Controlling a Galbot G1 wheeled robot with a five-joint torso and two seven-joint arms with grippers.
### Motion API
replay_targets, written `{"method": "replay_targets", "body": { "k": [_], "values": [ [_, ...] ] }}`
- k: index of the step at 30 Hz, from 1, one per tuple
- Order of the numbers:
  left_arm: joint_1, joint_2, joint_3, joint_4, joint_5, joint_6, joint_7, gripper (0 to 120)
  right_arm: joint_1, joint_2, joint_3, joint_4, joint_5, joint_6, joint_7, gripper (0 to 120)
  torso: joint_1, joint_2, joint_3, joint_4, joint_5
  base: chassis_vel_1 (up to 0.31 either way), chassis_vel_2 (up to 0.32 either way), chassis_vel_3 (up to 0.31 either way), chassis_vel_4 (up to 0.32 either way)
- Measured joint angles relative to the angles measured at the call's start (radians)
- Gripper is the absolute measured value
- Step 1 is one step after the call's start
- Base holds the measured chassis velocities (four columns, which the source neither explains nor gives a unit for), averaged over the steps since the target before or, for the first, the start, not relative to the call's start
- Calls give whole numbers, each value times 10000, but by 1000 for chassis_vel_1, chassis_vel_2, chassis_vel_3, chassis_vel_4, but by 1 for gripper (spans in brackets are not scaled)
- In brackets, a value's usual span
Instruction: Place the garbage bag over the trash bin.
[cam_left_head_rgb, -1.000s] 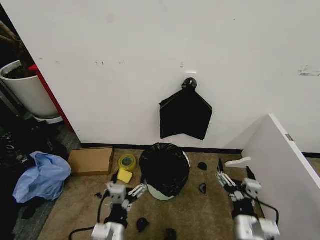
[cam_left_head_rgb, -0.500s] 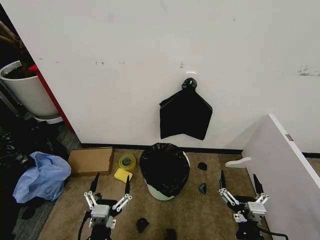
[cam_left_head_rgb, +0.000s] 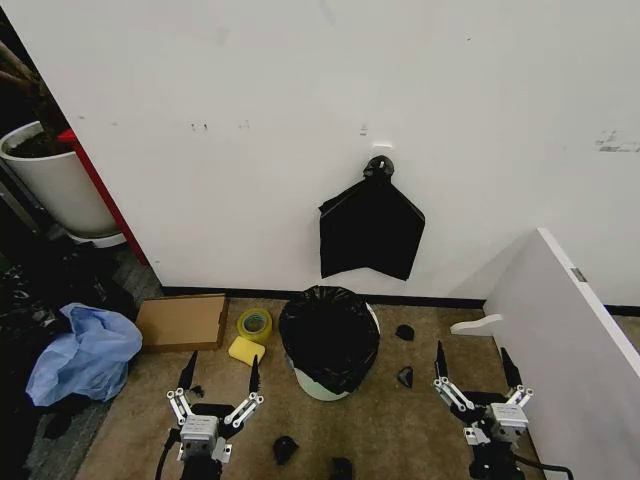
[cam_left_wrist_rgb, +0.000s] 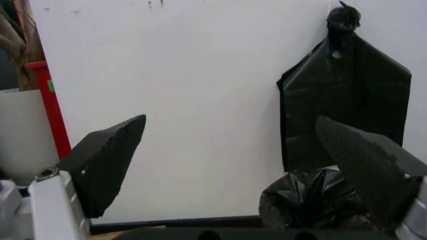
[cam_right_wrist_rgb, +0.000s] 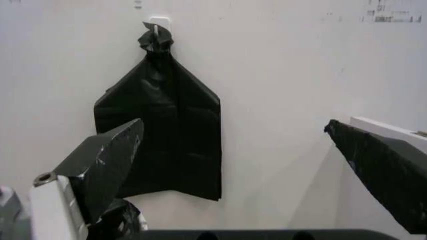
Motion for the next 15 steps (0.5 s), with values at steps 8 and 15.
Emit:
{"method": "replay_targets", "body": {
  "k": [8,15],
  "values": [
    [-12,4,5,5,-19,20,-5,100,6,-4,-4,6,10,-17,9,100,0,0,0,0,0,0,0,0,0],
    [-19,11,12,11,-31,34,-12,100,12,-9,-12,10,19,-27,15,100,0,0,0,0,0,0,0,0,0]
  ]
}}
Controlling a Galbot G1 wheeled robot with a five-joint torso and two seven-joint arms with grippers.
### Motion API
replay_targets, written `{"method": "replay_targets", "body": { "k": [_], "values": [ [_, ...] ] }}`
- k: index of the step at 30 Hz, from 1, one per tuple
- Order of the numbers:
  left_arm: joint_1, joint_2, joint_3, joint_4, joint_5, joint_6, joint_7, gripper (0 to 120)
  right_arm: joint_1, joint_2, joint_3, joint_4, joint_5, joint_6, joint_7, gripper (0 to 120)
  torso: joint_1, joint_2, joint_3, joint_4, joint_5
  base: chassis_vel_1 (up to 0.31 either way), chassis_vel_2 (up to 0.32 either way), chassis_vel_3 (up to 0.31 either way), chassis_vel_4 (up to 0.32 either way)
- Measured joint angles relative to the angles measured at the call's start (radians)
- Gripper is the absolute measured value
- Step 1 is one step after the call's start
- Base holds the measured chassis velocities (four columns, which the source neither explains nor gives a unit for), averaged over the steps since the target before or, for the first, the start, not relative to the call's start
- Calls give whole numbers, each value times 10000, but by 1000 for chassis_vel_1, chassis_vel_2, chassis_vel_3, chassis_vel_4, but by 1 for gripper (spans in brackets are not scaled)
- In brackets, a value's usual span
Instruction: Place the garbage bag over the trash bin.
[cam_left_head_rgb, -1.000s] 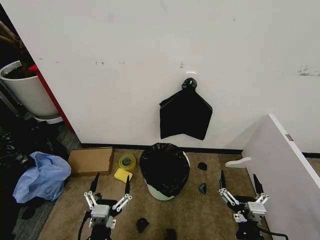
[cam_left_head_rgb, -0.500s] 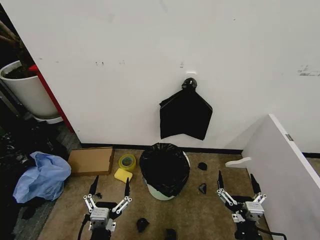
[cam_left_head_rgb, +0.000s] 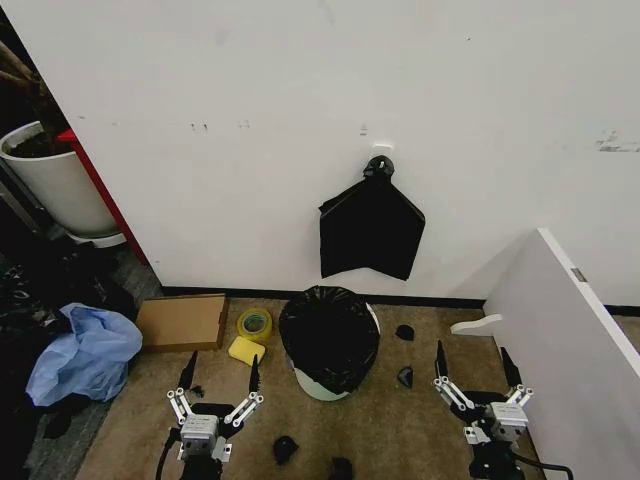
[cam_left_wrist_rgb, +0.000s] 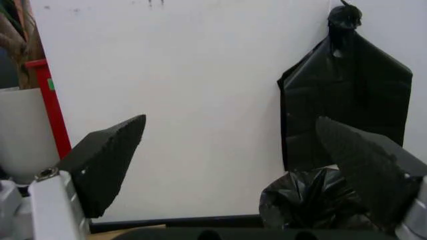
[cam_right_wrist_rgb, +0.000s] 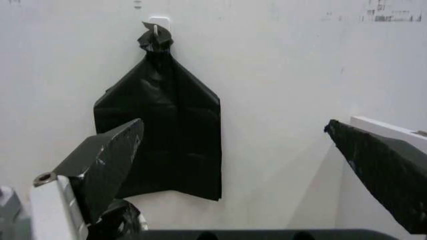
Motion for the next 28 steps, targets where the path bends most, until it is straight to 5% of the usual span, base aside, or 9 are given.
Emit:
{"method": "replay_targets", "body": {
  "k": [28],
  "values": [
    [0,2,4,1,-13,11,-3,100,2,-1,-1,1,8,-9,10,100,0,0,0,0,0,0,0,0,0]
  ]
}}
